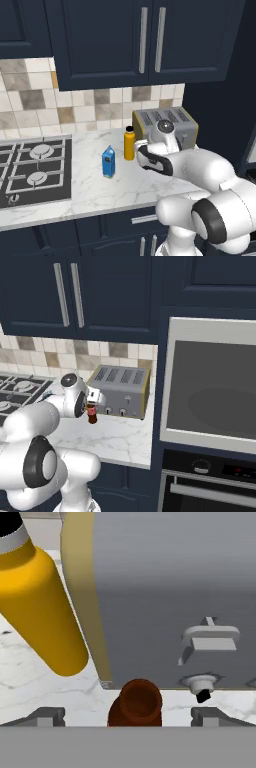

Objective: Move the drinks to the dining counter.

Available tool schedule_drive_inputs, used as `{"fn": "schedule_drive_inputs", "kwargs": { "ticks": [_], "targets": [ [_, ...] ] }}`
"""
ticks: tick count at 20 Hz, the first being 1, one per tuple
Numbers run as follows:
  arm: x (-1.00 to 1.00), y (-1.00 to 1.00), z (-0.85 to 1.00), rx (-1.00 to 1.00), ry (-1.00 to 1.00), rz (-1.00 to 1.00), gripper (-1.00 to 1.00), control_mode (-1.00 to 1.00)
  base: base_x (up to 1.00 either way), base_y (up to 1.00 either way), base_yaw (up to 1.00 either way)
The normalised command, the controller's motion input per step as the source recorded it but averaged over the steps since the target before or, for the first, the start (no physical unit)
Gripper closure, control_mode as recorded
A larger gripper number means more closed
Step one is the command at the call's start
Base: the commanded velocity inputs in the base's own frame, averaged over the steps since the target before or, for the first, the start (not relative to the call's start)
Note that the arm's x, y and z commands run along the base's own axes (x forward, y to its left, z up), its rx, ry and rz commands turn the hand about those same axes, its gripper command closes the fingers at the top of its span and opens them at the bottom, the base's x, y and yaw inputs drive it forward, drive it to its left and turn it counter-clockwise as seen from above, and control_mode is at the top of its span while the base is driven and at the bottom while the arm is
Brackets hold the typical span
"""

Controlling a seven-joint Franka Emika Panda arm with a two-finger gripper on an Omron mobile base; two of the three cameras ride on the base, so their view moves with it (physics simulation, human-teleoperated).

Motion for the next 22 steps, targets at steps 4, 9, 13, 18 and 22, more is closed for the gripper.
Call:
{"fn": "schedule_drive_inputs", "kwargs": {
  "ticks": [4,9,13,18,22],
  "targets": [
    [0.15,0.00,-0.13,0.00,0.00,0.00,-1.00,-1.00,0.00,0.00,0.00],
    [0.10,0.00,-0.13,0.00,0.00,0.00,1.00,-1.00,0.00,0.00,0.00],
    [0.05,0.00,-0.06,0.00,0.00,0.00,1.00,-1.00,0.00,0.00,0.00],
    [-0.01,0.00,0.00,0.00,0.00,0.00,1.00,-1.00,0.00,0.00,0.00],
    [-0.31,0.00,0.42,0.00,-0.06,0.06,1.00,-1.00,0.00,0.00,0.00]
  ]
}}
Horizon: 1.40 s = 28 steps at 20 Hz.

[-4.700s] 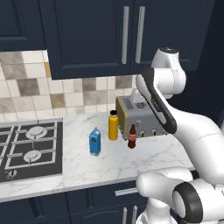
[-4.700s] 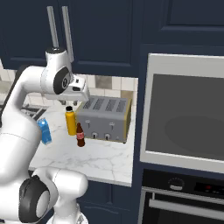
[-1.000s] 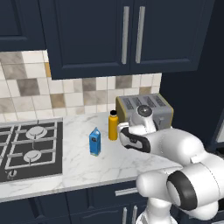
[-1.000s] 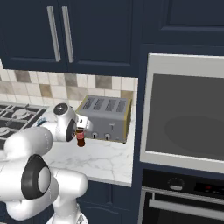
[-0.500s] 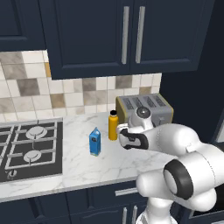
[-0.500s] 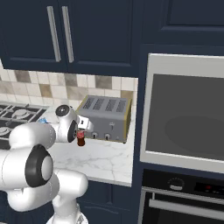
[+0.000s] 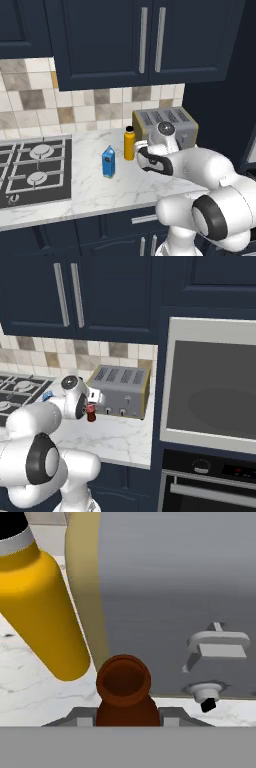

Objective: Move the drinks to the dining counter.

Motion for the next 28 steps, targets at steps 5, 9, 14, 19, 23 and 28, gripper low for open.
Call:
{"fn": "schedule_drive_inputs", "kwargs": {
  "ticks": [5,9,14,19,23,28],
  "targets": [
    [-0.65,-0.13,1.00,0.04,-0.03,0.08,1.00,-1.00,0.00,0.00,0.00],
    [-0.85,-0.26,1.00,0.13,0.00,0.05,1.00,-1.00,0.00,0.00,0.00],
    [-0.97,-0.08,0.66,0.08,-0.04,0.07,1.00,-1.00,0.00,0.00,0.00],
    [-0.76,0.00,0.42,0.01,-0.12,0.09,1.00,-1.00,0.00,0.00,0.00],
    [-0.39,0.00,0.17,0.00,-0.14,0.01,1.00,-1.00,0.00,0.00,0.00],
    [-0.08,0.00,0.00,0.00,-0.03,0.01,1.00,1.00,0.00,0.00,0.00]
  ]
}}
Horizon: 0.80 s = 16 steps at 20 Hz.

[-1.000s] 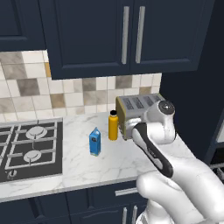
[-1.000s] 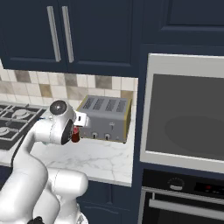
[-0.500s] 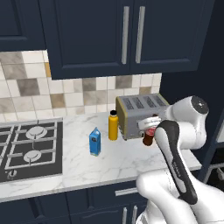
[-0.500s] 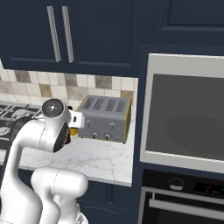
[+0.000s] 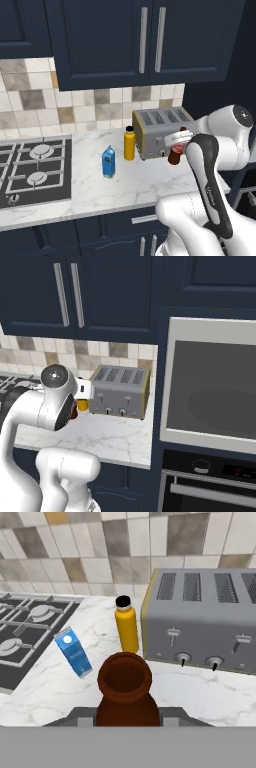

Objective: Move the drinks to the dining counter.

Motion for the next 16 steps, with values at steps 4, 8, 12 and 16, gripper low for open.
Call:
{"fn": "schedule_drive_inputs", "kwargs": {
  "ticks": [4,8,12,16],
  "targets": [
    [0.00,0.00,0.00,0.00,0.00,0.00,1.00,1.00,-0.41,-0.09,0.00],
    [0.00,0.00,0.00,0.00,0.00,0.00,1.00,1.00,-0.97,-0.11,0.04],
    [0.00,0.00,0.00,0.00,0.00,0.00,1.00,1.00,-1.00,-0.06,0.08],
    [0.00,0.00,0.00,0.00,0.00,0.00,1.00,1.00,-0.66,0.00,0.26]
  ]
}}
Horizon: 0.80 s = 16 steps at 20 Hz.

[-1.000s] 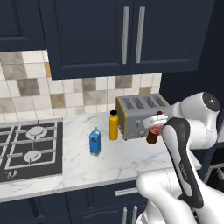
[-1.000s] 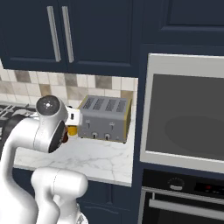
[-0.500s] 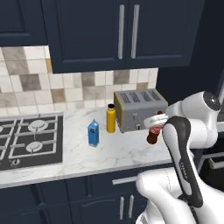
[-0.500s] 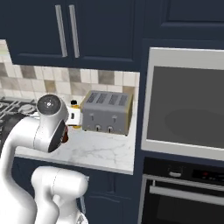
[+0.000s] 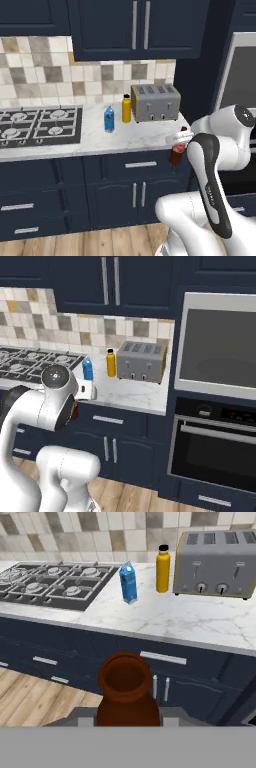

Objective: Move the drinks to the dining counter.

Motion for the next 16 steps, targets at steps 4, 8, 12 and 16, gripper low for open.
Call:
{"fn": "schedule_drive_inputs", "kwargs": {
  "ticks": [4,8,12,16],
  "targets": [
    [0.00,0.00,0.00,0.00,0.00,0.00,1.00,1.00,-0.26,0.00,0.42],
    [0.00,0.00,0.00,0.00,0.00,0.00,1.00,1.00,-0.17,0.00,0.57],
    [0.00,0.00,0.00,0.00,0.00,0.00,1.00,1.00,-0.10,0.04,0.67],
    [0.00,0.00,0.00,0.00,0.00,0.00,1.00,1.00,-0.10,0.11,0.68]
  ]
}}
